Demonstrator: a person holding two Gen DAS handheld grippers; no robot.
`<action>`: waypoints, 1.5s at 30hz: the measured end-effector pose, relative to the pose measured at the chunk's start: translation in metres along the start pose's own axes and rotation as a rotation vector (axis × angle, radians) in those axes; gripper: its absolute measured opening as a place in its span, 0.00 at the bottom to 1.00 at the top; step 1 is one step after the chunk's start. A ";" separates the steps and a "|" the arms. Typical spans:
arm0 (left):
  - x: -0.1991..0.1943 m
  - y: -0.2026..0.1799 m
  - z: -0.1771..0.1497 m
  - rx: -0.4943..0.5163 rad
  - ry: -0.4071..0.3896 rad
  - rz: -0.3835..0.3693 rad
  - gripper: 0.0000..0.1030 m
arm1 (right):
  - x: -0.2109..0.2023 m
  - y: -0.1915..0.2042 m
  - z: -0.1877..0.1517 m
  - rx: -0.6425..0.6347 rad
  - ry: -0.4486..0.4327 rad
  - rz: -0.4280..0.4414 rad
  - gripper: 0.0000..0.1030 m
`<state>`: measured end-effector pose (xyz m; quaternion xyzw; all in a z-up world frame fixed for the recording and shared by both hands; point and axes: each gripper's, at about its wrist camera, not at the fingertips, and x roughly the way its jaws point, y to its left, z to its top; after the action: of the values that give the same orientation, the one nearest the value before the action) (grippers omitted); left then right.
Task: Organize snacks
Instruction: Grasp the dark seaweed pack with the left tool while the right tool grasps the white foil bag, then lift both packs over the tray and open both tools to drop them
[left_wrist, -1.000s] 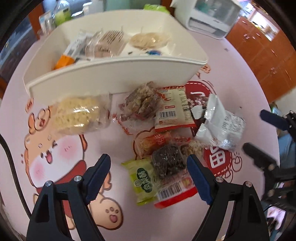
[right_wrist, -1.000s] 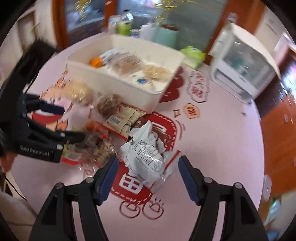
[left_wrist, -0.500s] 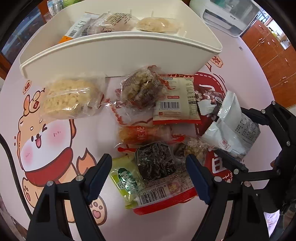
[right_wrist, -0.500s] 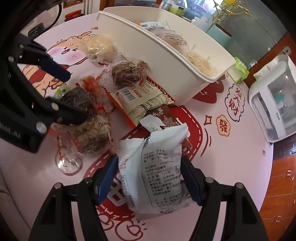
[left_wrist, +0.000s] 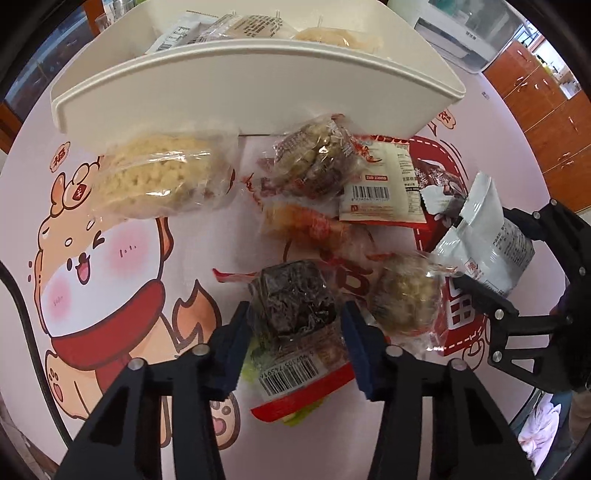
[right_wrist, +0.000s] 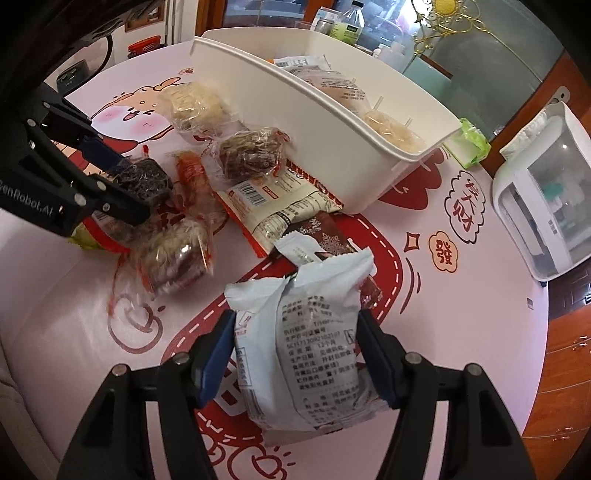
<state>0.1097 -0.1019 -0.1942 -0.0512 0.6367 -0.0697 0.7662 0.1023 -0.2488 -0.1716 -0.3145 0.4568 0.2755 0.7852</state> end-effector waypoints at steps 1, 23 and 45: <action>0.001 0.000 0.001 -0.003 -0.002 -0.005 0.46 | 0.000 0.001 0.000 0.002 0.001 -0.006 0.62; -0.074 0.021 -0.022 -0.009 -0.173 -0.002 0.41 | -0.050 -0.008 -0.002 0.330 -0.062 0.151 0.45; -0.299 0.078 0.106 0.310 -0.561 0.030 0.42 | -0.194 -0.052 0.144 0.732 -0.341 0.045 0.45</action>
<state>0.1633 0.0258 0.1022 0.0583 0.3830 -0.1378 0.9116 0.1350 -0.2034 0.0692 0.0461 0.3945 0.1602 0.9037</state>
